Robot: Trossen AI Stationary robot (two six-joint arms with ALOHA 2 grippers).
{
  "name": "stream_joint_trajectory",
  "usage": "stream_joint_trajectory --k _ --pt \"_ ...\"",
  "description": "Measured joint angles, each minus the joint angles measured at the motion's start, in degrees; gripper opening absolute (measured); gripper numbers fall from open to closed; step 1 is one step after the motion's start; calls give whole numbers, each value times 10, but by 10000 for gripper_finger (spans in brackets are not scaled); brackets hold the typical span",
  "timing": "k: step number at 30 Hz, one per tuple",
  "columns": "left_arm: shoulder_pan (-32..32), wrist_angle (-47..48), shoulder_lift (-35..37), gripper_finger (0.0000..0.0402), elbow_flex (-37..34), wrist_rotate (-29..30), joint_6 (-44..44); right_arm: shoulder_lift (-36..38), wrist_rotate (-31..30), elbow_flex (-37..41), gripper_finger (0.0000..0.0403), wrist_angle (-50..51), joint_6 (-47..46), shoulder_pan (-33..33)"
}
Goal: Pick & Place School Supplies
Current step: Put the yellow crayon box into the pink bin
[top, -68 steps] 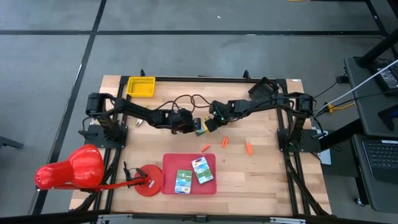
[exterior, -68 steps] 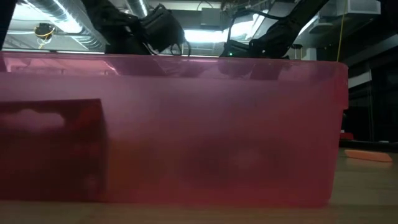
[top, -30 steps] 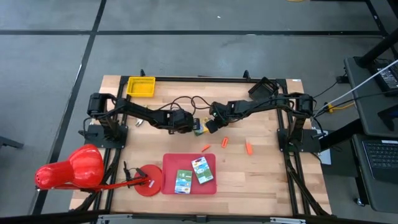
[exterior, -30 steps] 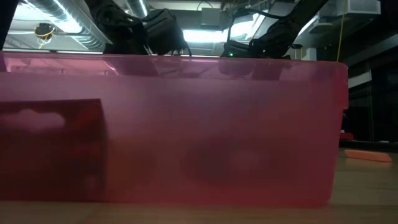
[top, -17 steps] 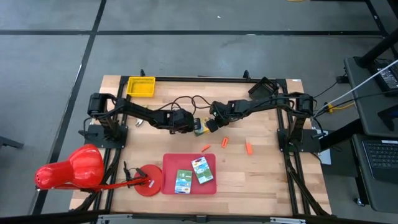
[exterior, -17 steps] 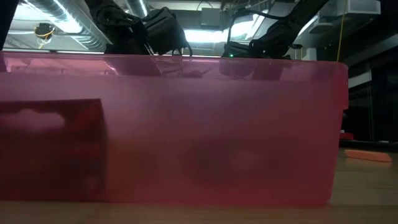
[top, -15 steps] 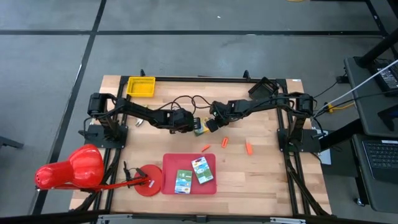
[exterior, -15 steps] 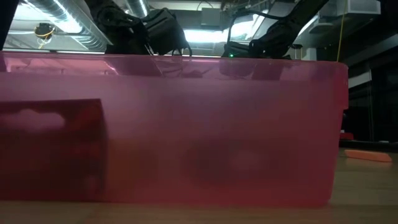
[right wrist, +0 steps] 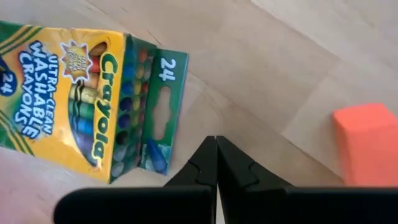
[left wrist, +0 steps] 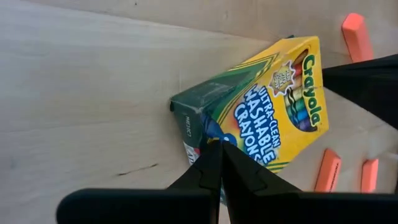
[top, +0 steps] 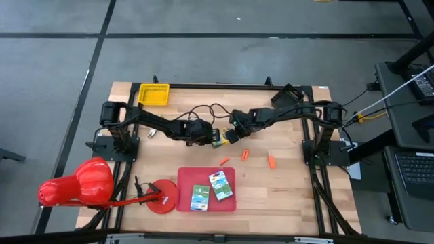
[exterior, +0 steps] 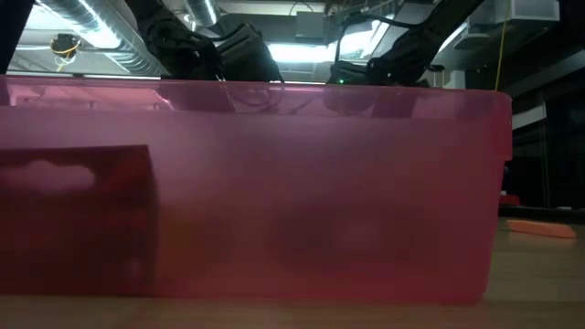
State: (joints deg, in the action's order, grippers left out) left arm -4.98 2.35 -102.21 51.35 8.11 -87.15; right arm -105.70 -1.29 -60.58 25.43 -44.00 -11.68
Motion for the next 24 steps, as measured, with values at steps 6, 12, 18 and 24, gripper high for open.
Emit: stream_joint_trajectory --k 6,12,18,24 --pt "0 10 0 3 0 -1 3 39 -25 0 0 40 14 0" --pt "11 42 2 3 2 5 -4 60 -34 0 0 39 14 -5" --pt "18 58 2 3 1 5 -10 61 -27 0 0 32 21 -5" --pt "30 76 2 3 1 5 -28 61 16 0 3 -4 39 -5"
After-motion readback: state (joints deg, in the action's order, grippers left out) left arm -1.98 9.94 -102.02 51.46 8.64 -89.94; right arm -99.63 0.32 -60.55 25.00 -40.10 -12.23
